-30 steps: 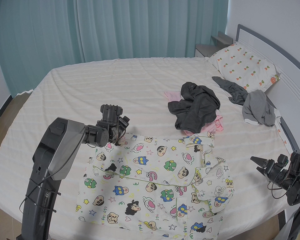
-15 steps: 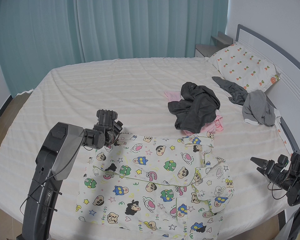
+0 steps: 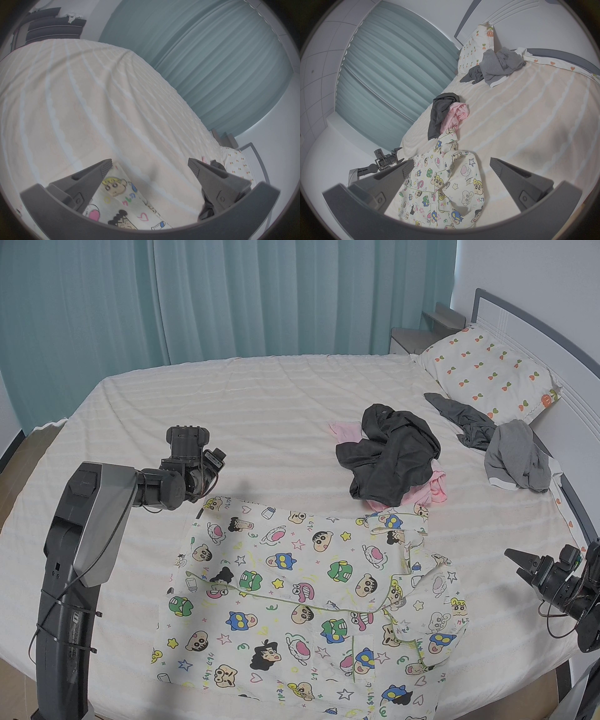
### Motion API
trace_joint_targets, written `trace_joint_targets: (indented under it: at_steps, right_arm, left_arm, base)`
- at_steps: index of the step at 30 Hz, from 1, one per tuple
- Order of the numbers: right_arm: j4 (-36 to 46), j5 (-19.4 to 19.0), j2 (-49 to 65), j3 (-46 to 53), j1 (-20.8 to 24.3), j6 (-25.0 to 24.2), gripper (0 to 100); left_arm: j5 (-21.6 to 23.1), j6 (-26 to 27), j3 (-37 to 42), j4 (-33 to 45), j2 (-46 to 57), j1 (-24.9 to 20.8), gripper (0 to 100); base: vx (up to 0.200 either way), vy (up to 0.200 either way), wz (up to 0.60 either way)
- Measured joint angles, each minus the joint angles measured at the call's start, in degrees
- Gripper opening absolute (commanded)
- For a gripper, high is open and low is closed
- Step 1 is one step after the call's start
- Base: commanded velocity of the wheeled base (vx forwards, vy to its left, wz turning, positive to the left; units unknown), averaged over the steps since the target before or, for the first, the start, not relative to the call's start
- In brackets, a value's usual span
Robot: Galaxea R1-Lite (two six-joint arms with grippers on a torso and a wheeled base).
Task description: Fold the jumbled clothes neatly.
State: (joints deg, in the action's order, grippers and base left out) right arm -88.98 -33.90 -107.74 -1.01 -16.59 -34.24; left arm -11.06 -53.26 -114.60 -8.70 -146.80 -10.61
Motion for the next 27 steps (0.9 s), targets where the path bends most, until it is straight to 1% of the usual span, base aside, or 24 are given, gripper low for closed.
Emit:
trace_joint_targets:
  at_steps: [3, 7, 9, 10, 11, 12, 14, 16, 18, 23, 27]
  right_arm:
    - [0.0, 0.0, 0.4, 0.0, -0.1, 0.0, 100]
    - [0.0, -0.1, 1.0, 0.0, -0.1, 0.0, 100]
    - [0.0, -0.1, 1.2, 0.0, 0.1, 0.0, 100]
    - [0.0, 0.2, 1.3, -0.8, 1.4, -0.2, 100]
    - [0.0, 0.2, 1.2, -1.1, 1.8, -0.3, 100]
    - [0.0, 0.4, 1.2, -1.5, 2.6, -0.4, 100]
    - [0.0, 0.4, 0.9, -2.3, 3.9, -0.4, 100]
    - [0.0, 0.5, 0.8, -2.8, 4.4, -0.4, 100]
    - [0.0, 1.0, 0.4, -3.5, 5.3, -0.5, 100]
    - [0.2, 3.2, -1.1, -6.3, 7.6, -0.7, 100]
    - [2.0, 5.2, -2.4, -9.5, 9.8, -1.6, 100]
  left_arm:
    - [0.0, -0.1, 0.0, 2.5, 0.7, 0.2, 100]
    - [0.2, -1.3, 0.0, 11.8, 3.0, 0.2, 100]
    - [0.5, -2.0, 0.0, 15.2, 4.5, 0.3, 100]
    - [2.6, -2.8, 0.0, 17.4, 10.0, 0.1, 100]
    - [3.9, -2.8, 0.0, 17.2, 11.9, 0.1, 100]
    - [6.3, -2.6, 0.1, 16.3, 15.2, 0.0, 100]
    - [8.8, -1.4, 1.7, 12.3, 21.0, 0.0, 100]
    - [9.5, -0.7, 3.5, 10.3, 23.4, 0.1, 100]
    - [10.3, 0.2, 7.2, 7.3, 26.4, 0.0, 100]
    - [11.6, 1.8, 19.7, 0.3, 32.3, -0.1, 100]
    - [12.3, 2.7, 30.6, -5.6, 36.1, -0.1, 100]
  base:
    - [0.0, 0.0, 0.0]
    - [0.0, 0.0, 0.0]
    - [0.0, 0.0, 0.0]
    - [0.0, 0.0, 0.0]
    - [0.0, 0.0, 0.0]
    - [0.0, 0.0, 0.0]
    - [0.0, 0.0, 0.0]
    - [0.0, 0.0, 0.0]
    - [0.0, 0.0, 0.0]
    - [0.0, 0.0, 0.0]
    - [0.0, 0.0, 0.0]
